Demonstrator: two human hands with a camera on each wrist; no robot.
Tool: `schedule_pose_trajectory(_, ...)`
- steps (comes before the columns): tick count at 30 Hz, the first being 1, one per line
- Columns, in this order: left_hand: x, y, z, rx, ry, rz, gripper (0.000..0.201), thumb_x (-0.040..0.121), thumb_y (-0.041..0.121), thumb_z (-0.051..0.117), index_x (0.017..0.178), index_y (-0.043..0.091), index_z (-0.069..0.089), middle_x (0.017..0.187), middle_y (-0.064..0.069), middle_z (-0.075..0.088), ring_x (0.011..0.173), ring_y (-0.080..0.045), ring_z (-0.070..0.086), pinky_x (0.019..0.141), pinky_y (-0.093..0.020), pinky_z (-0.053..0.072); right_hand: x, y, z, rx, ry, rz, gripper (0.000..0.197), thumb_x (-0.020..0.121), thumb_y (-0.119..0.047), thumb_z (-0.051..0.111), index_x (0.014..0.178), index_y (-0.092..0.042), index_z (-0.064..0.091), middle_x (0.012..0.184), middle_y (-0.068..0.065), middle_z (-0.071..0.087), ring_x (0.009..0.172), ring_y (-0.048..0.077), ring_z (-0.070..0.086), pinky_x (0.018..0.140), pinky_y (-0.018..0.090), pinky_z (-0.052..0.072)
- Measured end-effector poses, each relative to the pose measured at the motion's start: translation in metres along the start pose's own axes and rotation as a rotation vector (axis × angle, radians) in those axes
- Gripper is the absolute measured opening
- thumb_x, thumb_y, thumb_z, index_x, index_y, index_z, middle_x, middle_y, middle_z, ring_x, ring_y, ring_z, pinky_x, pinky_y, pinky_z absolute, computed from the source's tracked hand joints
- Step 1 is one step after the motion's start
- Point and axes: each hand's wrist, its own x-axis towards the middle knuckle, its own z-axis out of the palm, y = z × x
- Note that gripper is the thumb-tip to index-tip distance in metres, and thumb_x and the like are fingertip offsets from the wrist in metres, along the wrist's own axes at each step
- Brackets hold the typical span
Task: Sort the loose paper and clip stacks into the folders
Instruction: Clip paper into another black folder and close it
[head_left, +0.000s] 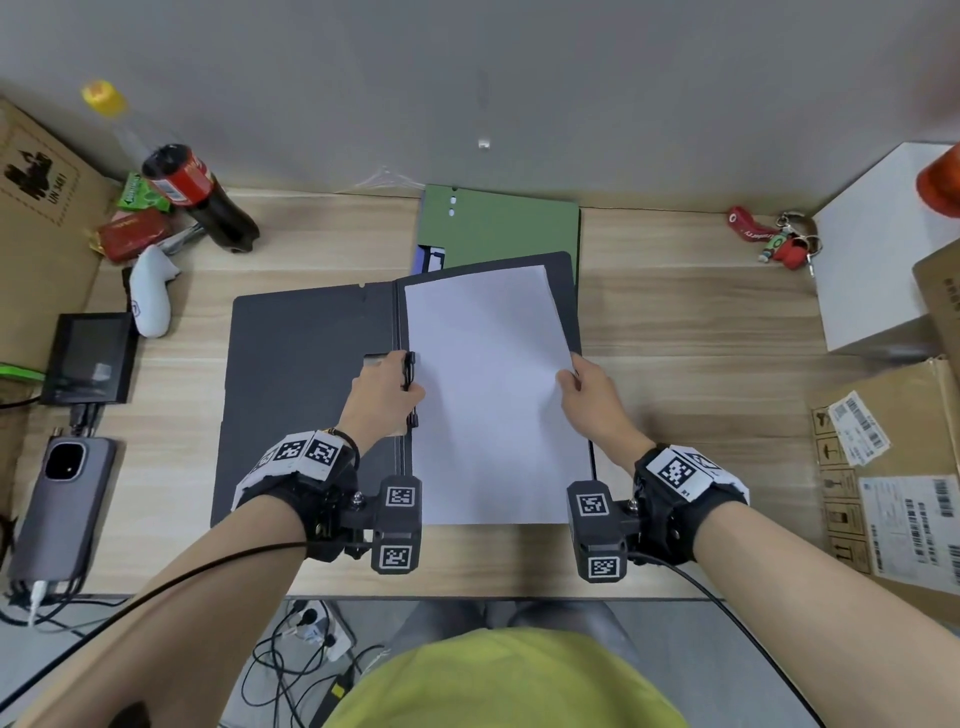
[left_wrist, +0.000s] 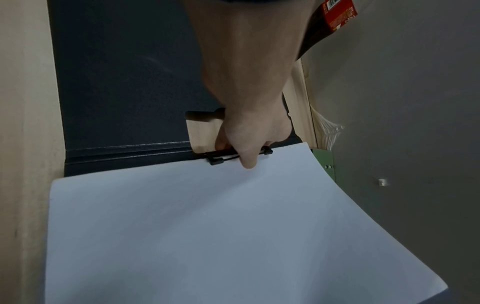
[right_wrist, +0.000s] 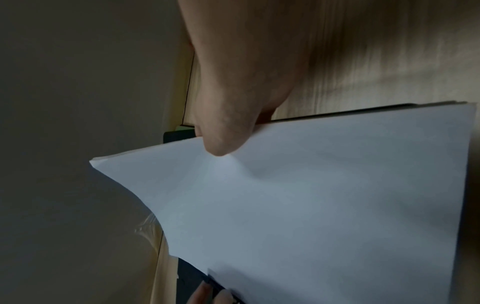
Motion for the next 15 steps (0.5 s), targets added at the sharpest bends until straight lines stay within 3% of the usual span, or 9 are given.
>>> schedule_pose_trajectory(2, 0.0000, 0.0006, 0.0005, -0.004, 0.006, -0.001, 0.044, 0.090, 0.012, 0.049, 0.134, 0.008, 0.044, 0.096, -0.006, 0.057, 0.082, -0.024, 0.048, 0.077, -0.027, 0.034, 0.0014, -0.0040, 0.0017, -0.032, 0.012, -0.009, 0.026, 0.093, -0.003, 0.032, 0.068, -0.011, 0.034, 0.064, 0.004, 0.029, 0.062, 0.018, 0.025, 0.054, 0.028, 0.025)
schedule_pose_trajectory(6, 0.0003, 0.0012, 0.0009, -0.032, 0.011, -0.018, 0.046, 0.089, 0.012, 0.050, 0.134, 0.008, 0.044, 0.103, -0.014, 0.063, 0.084, -0.028, 0.050, 0.077, -0.029, 0.037, 0.0038, -0.0040, 0.0055, -0.047, 0.035, 0.015, 0.015, 0.090, -0.002, 0.030, 0.083, 0.009, 0.039, 0.070, 0.009, 0.030, 0.066, 0.020, 0.026, 0.057, 0.029, 0.026)
schedule_pose_trajectory(11, 0.0003, 0.0006, 0.0032, -0.031, 0.039, -0.001, 0.046, 0.086, 0.010, 0.052, 0.132, 0.006, 0.046, 0.097, -0.016, 0.065, 0.079, -0.027, 0.053, 0.074, -0.027, 0.037, 0.0029, -0.0059, 0.0052, -0.029, 0.042, 0.008, 0.018, 0.090, -0.001, 0.031, 0.073, -0.007, 0.033, 0.068, 0.006, 0.027, 0.066, 0.020, 0.025, 0.054, 0.029, 0.023)
schedule_pose_trajectory(15, 0.0017, -0.0022, 0.0062, -0.027, 0.057, 0.010, 0.047, 0.085, 0.011, 0.054, 0.131, 0.004, 0.047, 0.093, -0.017, 0.066, 0.082, -0.031, 0.060, 0.075, -0.028, 0.037, 0.0006, -0.0108, 0.0070, -0.047, 0.065, 0.019, 0.015, 0.090, -0.002, 0.030, 0.080, 0.006, 0.038, 0.070, 0.009, 0.031, 0.066, 0.020, 0.027, 0.051, 0.029, 0.025)
